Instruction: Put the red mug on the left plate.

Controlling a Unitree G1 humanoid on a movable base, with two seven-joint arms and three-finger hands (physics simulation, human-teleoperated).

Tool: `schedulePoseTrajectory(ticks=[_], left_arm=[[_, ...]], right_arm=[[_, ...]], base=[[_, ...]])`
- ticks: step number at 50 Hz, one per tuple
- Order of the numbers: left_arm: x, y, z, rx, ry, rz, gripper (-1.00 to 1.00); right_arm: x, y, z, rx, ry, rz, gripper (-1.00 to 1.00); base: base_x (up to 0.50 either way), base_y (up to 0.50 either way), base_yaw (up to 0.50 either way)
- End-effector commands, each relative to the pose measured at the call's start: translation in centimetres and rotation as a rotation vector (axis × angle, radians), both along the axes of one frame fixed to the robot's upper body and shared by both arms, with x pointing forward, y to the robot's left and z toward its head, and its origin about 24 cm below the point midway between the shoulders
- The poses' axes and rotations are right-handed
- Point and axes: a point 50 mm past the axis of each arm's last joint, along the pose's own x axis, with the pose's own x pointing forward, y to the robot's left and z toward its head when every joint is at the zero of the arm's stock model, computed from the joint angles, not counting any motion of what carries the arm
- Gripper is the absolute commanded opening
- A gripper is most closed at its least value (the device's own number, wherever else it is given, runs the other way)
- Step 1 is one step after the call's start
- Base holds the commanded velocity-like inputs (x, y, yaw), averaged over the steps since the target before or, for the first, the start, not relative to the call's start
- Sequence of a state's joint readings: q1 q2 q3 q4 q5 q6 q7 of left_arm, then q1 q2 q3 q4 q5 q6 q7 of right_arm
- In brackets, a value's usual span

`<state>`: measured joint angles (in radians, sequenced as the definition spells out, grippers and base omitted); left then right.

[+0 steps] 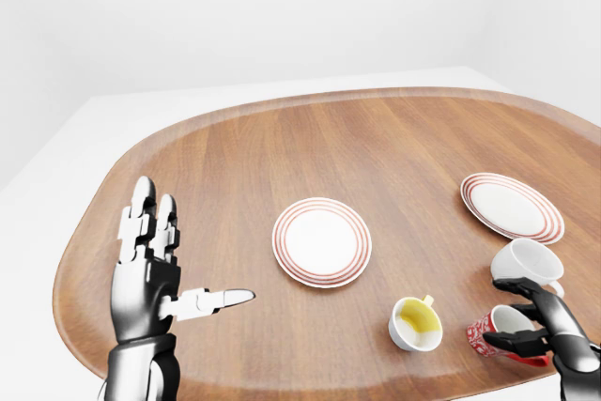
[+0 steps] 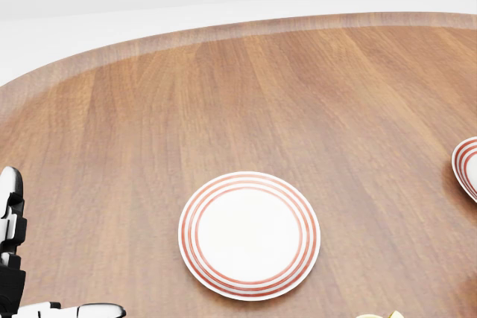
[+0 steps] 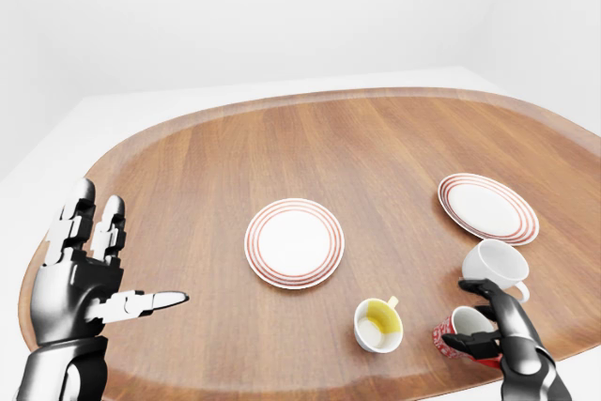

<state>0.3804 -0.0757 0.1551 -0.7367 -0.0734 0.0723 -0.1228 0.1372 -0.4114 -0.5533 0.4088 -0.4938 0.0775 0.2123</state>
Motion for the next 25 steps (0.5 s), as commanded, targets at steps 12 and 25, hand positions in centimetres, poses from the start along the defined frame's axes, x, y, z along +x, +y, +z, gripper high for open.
schedulePoseTrajectory(ticks=[12, 25], left_arm=[[-0.1, 0.0, 0.0, 0.000, 0.001, 0.000, 1.00], [0.0, 0.0, -0.1, -0.001, 0.002, 0.002, 1.00]], right_arm=[[-1.2, 0.2, -2.0, -0.008, 0.034, -0.030, -1.00], [0.4, 0.7, 3.3, -0.130, -0.080, 0.046, -1.00]], base=[[0.00, 0.00, 0.00], [0.00, 0.00, 0.00]])
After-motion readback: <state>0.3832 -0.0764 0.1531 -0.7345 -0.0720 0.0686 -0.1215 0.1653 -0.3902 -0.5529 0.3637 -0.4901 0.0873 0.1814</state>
